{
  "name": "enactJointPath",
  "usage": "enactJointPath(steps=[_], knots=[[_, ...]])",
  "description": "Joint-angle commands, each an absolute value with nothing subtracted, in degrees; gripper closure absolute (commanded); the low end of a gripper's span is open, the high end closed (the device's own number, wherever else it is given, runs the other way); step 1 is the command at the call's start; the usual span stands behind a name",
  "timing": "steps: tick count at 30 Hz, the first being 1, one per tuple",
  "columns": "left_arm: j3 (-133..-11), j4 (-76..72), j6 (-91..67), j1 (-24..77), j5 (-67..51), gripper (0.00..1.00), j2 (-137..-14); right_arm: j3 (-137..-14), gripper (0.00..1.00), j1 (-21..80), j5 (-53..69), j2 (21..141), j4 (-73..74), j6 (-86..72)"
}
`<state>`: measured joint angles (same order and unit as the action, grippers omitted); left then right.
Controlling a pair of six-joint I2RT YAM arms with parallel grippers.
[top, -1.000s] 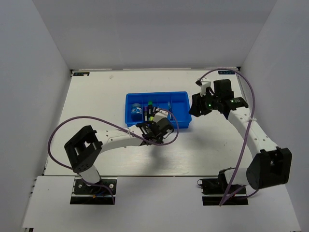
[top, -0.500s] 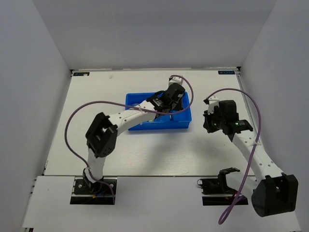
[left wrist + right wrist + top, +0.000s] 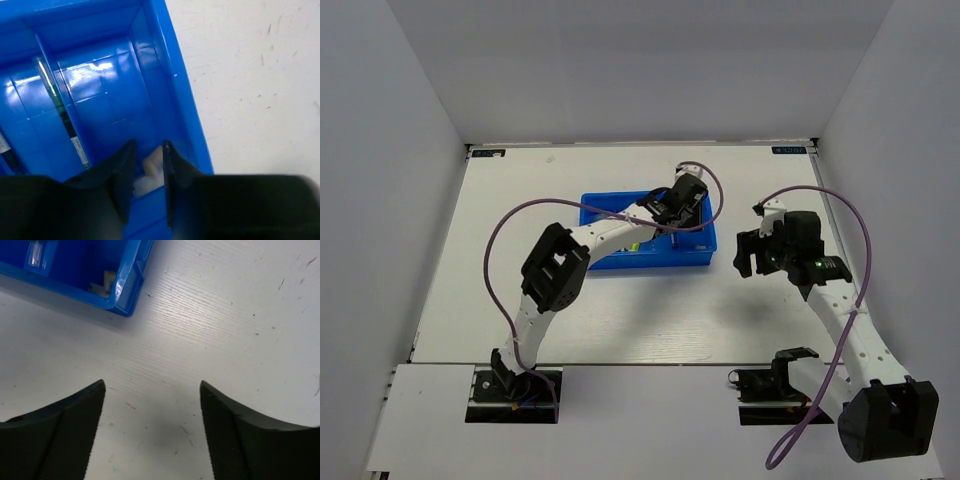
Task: Sort the stationery into containers
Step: Place the stationery in the storage box, then reset both arms
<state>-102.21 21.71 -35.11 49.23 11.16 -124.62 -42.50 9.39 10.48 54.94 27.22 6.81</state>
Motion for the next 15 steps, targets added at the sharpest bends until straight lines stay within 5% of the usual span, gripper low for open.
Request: enactJointPath(steps=[1, 2, 5, 7, 9, 15], knots=[[-103.9, 21.4, -33.5, 49.2, 9.7, 0.67, -116.3, -41.9, 0.17, 8.4, 12.3, 53.5, 25.4, 7.5], [-103.0, 21.4, -31.8, 49.5, 9.5, 0.96, -115.1, -41.4, 0.1, 8.1, 11.7, 53.1, 24.7, 7.1], [-99.8, 23.1, -29.0, 50.0, 9.1, 1.0, -108.0, -41.1, 0.1, 8.0, 9.3, 52.8, 24.0, 5.9], [-93.9, 24.7, -27.9, 50.4, 9.1, 0.63, -102.1, -41.1, 0.1, 8.0, 7.0, 52.8, 23.9, 4.0], [-89.8, 26.3, -26.9, 50.4, 9.4, 0.01, -92.9, -41.0, 0.1, 7.9, 5.7, 52.5, 24.0, 1.3], [-62.2, 34.3, -17.8, 48.0, 12.7, 0.0, -69.5, -40.3, 0.1, 7.9, 3.9, 50.1, 22.8, -1.1]])
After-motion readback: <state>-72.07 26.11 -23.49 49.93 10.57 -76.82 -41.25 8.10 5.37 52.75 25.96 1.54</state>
